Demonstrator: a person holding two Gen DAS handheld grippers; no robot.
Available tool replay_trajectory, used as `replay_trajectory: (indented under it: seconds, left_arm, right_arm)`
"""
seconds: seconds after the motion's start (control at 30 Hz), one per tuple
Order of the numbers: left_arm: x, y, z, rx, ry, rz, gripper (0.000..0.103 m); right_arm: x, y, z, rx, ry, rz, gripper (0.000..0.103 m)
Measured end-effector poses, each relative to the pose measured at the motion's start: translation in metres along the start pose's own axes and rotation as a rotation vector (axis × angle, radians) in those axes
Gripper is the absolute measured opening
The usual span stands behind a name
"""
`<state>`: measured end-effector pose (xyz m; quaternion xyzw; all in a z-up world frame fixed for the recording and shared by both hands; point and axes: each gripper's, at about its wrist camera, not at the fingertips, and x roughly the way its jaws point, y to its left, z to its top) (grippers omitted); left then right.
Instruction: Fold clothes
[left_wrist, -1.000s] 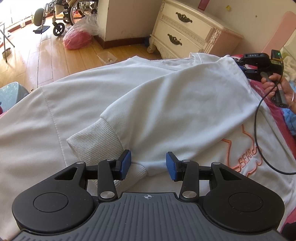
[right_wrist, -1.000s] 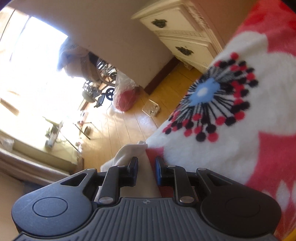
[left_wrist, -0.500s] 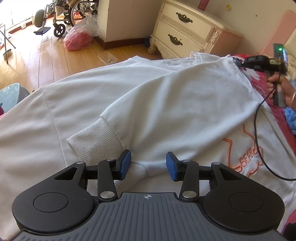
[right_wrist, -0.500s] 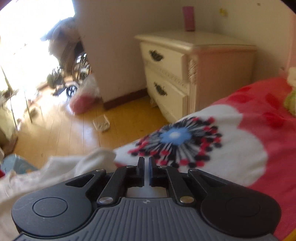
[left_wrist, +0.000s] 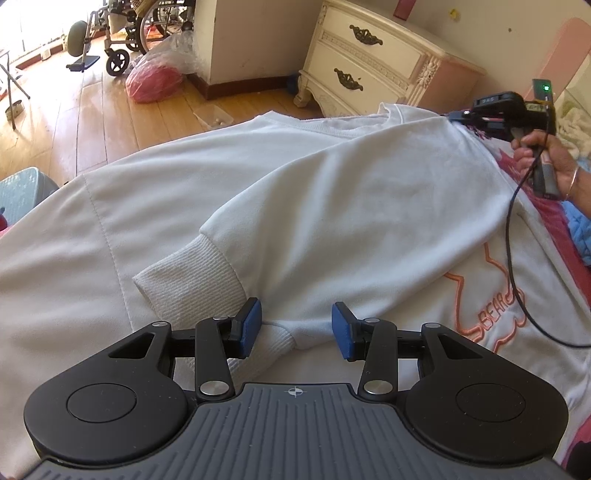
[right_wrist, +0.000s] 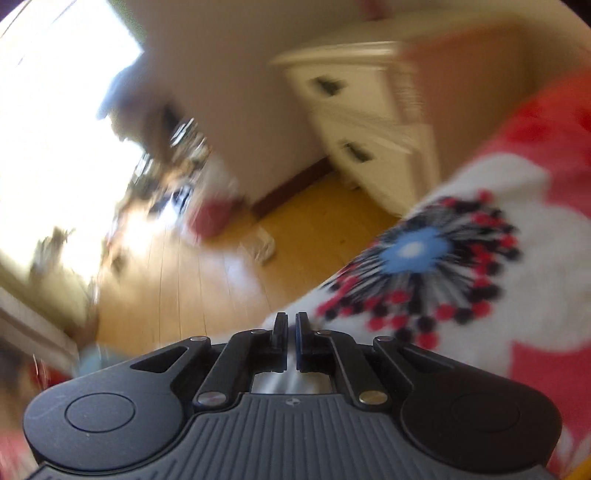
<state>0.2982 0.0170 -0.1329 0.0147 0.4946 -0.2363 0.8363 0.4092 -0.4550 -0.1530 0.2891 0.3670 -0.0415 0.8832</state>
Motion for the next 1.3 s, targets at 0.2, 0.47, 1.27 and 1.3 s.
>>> replay_trajectory:
  seconds: [0.2, 0.47, 1.27, 1.3]
  left_arm:
    - [-0.002, 0.002, -0.001, 0.015, -0.005, -0.019, 0.042]
    - [-0.019, 0.004, -0.002, 0.004, -0.02, -0.032, 0.042]
    - [0.021, -0.016, 0.039, 0.038, -0.082, 0.034, 0.042]
    - [0.027, -0.011, 0.036, 0.025, -0.07, 0.045, 0.042]
  right_arm:
    - [-0.05, -0.029, 0.005, 0.081, -0.023, -0.002, 0.006]
    - [-0.129, 0.007, -0.017, 0.021, 0.07, 0.146, 0.014]
    - [-0.091, 0.141, -0.179, -0.514, 0.147, 0.067, 0.018]
    - [-0.088, 0.135, -0.179, -0.511, 0.148, 0.059, 0.018]
